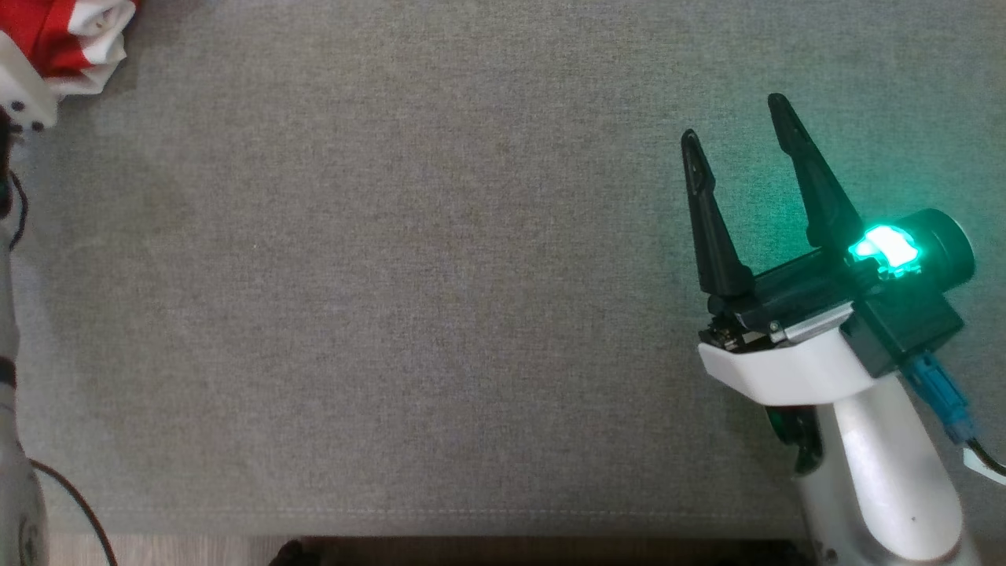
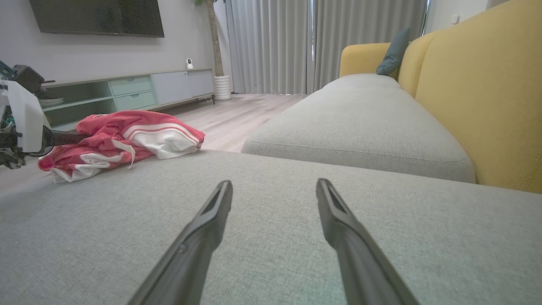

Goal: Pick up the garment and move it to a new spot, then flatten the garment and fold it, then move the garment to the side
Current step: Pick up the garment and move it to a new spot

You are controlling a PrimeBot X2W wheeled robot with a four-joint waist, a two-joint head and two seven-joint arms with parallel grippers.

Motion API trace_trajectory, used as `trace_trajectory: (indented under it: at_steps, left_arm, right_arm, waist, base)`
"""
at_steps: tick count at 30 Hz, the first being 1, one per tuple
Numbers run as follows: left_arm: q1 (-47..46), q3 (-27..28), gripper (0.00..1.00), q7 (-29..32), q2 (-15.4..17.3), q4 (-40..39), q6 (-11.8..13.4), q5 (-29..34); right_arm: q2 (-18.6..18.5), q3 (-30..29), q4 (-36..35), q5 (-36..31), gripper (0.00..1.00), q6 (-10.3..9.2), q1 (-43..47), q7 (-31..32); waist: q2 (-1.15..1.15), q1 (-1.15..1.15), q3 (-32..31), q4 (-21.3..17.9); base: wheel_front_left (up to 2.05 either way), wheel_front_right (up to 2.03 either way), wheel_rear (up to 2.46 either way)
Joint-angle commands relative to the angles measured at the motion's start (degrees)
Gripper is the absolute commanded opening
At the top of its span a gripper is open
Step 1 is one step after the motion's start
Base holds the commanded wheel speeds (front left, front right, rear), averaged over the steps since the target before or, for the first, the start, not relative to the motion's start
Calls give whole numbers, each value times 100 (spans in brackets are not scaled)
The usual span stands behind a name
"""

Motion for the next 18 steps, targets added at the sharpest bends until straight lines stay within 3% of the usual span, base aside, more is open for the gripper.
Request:
trace_trajectory:
  at_steps: [1, 9, 18]
  left_arm:
    - [-250, 136, 0, -146, 358, -127, 15, -7]
    - [-556, -229, 0, -664, 494, -146, -3, 306]
    - [-933, -907, 0, -811, 455, -575, -95, 669]
  right_arm:
    - [7, 162, -209, 42, 100, 43, -35, -35]
    - [7, 85, -120, 146, 100, 43, -13, -35]
    - [7, -83, -27, 348, 100, 43, 143, -35]
  waist:
    - [0, -1, -30, 5]
    - [0, -1, -465, 13]
    - [0, -1, -1237, -62]
  base:
    - [0, 0, 0]
    - [0, 0, 0]
    - [0, 0, 0]
